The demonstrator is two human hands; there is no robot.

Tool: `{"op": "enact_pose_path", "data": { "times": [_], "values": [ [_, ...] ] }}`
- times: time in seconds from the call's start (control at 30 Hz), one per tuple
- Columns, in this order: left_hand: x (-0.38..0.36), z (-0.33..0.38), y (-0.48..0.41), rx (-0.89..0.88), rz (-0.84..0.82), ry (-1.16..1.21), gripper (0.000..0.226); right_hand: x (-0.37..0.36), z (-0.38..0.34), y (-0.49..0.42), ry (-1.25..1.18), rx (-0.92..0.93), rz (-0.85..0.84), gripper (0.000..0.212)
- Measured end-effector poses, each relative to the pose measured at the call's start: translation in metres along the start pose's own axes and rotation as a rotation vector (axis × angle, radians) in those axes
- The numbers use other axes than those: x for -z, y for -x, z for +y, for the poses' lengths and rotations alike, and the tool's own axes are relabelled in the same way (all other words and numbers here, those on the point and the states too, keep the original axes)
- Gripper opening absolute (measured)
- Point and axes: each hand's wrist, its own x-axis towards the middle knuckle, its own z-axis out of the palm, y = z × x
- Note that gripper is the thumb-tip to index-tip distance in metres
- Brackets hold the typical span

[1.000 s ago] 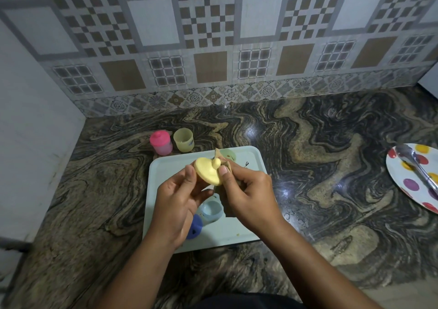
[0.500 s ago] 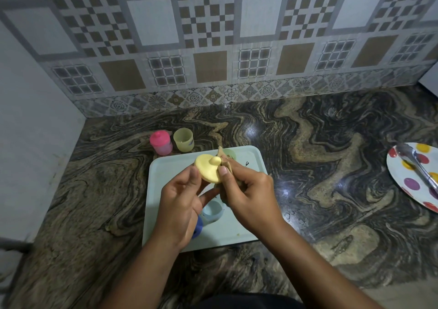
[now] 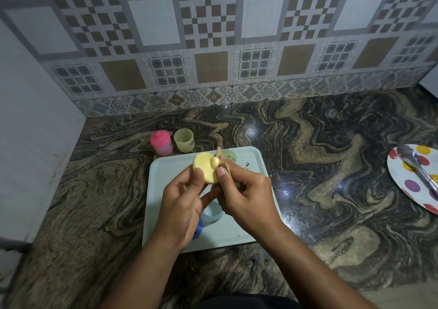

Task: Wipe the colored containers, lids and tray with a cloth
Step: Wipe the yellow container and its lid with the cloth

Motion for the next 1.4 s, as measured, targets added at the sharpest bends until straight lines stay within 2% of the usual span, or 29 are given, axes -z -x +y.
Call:
{"op": "enact_pose_path", "data": {
  "times": [0.17, 0.3, 0.5, 0.63, 0.73, 0.93, 1.07, 1.2, 1.33, 1.4],
  "values": [
    [0.006, 0.0, -0.002, 0.032, 0.03, -0.003, 0.03, 0.002, -0.002, 0.002, 0.092, 0.117, 0.008, 0.024],
    [0.006, 0.001, -0.003, 0.095, 0.069, 0.038, 0.034, 0.005, -0.003, -0.004, 0.027, 0.03, 0.01, 0.019],
    [0.003, -0.005, -0.001, 0.01, -0.002, -0.021, 0.039, 0.003, 0.0, -0.004, 0.045, 0.004, -0.019, 0.023],
    [0.006, 0.001, -0.005, 0.071, 0.103, 0.025, 0.031, 0.004, -0.005, -0.001, 0.119, 0.094, -0.012, 0.024],
    [0.01, 0.005, -0.008, 0.081, 0.14, -0.003, 0.039, 0.004, -0.001, -0.003, 0.054, 0.009, -0.025, 0.019],
    [0.008, 0.003, -0.005, -0.028, 0.015, -0.04, 0.042, -0.002, -0.001, -0.006, 0.007, -0.024, -0.015, 0.019],
    [0.009, 0.007, -0.004, 0.043, 0.053, 0.005, 0.031, 0.002, -0.007, -0.004, 0.035, 0.032, -0.038, 0.02],
    [0.01, 0.006, -0.007, 0.098, 0.076, 0.069, 0.03, 0.002, -0.007, -0.005, 0.025, 0.0, -0.023, 0.019],
    [0.006, 0.002, -0.004, -0.014, -0.047, 0.03, 0.038, 0.001, -0.001, -0.007, -0.005, -0.033, -0.014, 0.027],
    [0.006, 0.0, -0.004, -0.027, -0.051, 0.013, 0.038, 0.002, -0.002, -0.006, 0.001, -0.013, -0.017, 0.027]
  ]
}}
